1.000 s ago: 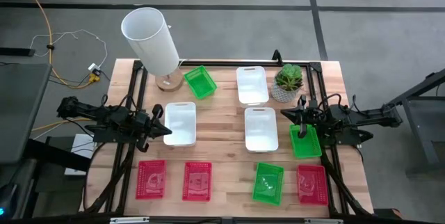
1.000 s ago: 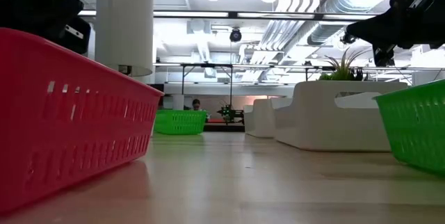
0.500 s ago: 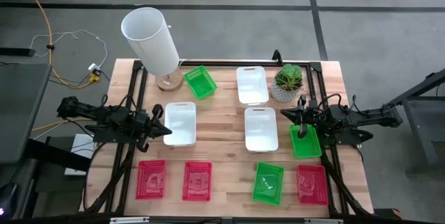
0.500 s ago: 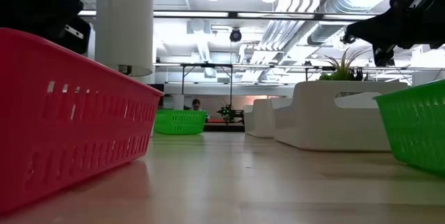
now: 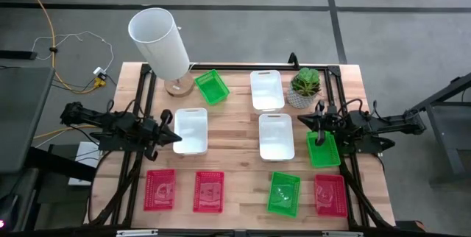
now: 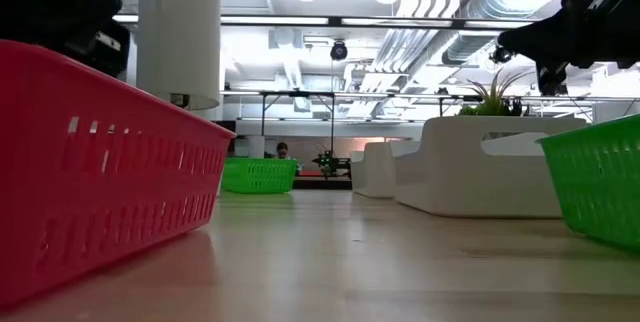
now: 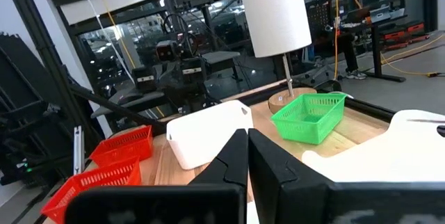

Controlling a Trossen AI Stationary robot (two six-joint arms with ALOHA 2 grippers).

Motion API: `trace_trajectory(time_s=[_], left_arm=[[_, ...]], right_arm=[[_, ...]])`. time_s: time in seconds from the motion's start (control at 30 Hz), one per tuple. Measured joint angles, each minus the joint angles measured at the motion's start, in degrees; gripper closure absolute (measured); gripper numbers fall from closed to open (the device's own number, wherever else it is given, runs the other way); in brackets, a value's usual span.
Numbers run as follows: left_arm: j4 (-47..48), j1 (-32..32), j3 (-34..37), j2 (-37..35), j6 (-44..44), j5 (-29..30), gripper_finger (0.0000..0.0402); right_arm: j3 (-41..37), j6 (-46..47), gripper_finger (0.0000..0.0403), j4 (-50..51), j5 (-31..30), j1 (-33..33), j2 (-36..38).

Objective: Stack baskets by color
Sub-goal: Stack the middle right green bin on the bottom green bin

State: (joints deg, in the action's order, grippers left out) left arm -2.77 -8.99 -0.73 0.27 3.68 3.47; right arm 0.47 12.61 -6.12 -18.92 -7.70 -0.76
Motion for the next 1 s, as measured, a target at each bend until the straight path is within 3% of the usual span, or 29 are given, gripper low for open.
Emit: trace_trajectory(time_s=[0.27, 0.37, 0.43, 0.53, 0.73, 1.0], left_arm=[[-3.69, 0.02, 0.0, -0.02, 0.17, 1.83, 0.0401], [-4.66, 0.02, 0.0, -0.02, 0.97, 2.12, 0.0401], [-4.97, 0.02, 0.0, -0.02, -0.91, 3.84, 0.0401], [-7.17, 0.02, 0.0, -0.02, -2.22, 6.57, 0.0401], [-7.9, 0.02, 0.0, -0.02, -2.39, 9.24, 0.0401], [-7.87, 0.02, 0.0, -0.02, -1.25, 10.03, 0.0401]], right_arm=[[-0.01, -0.46, 0.0402, -5.93, 0.06, 0.01, -0.13], [0.08, 0.55, 0.0402, -16.48, 6.43, 0.01, -0.77], [1.33, -1.73, 0.0402, -17.72, 10.26, -0.03, -1.94], [5.51, -1.89, 0.0402, -16.24, 9.18, -0.31, -4.83], [17.68, 1.96, 0.0378, 1.0, 4.16, -0.37, -16.68], [32.64, 11.57, 0.029, 28.57, 1.1, -0.37, -33.88]])
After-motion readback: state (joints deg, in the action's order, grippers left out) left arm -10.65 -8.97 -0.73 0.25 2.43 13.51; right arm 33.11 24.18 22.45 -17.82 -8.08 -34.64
